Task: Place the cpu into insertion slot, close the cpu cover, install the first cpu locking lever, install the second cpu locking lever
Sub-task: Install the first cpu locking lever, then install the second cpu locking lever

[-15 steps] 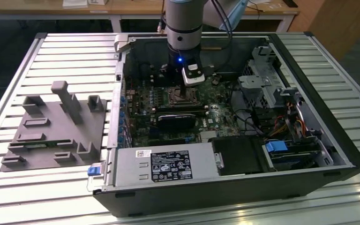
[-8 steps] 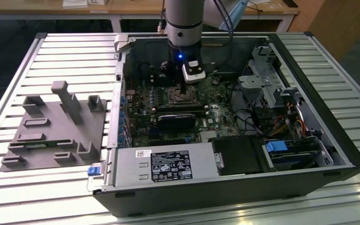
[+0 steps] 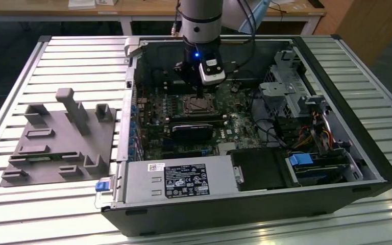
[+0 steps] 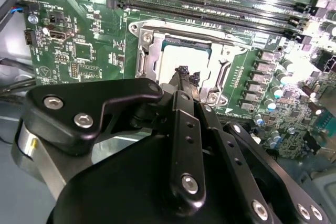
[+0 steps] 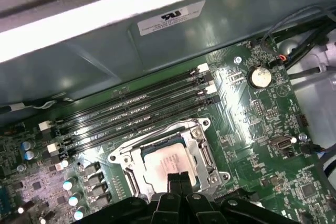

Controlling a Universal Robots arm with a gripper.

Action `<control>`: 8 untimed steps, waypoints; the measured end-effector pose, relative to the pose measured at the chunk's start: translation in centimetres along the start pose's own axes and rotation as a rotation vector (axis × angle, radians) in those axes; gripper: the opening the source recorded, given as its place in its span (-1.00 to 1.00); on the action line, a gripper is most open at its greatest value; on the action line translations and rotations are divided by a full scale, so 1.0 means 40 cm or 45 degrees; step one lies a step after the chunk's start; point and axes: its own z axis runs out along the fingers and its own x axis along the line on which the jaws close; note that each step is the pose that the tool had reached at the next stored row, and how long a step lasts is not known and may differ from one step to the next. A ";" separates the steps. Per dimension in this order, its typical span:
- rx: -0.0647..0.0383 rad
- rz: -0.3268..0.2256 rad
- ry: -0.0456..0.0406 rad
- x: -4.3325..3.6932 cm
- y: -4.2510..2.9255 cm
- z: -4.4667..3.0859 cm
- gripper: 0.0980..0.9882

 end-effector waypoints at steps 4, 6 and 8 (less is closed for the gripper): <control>0.002 0.000 -0.001 0.000 0.000 0.000 -0.99; 0.002 0.000 -0.001 0.000 0.000 0.000 -0.99; 0.002 0.000 -0.001 -0.001 -0.002 0.000 -0.99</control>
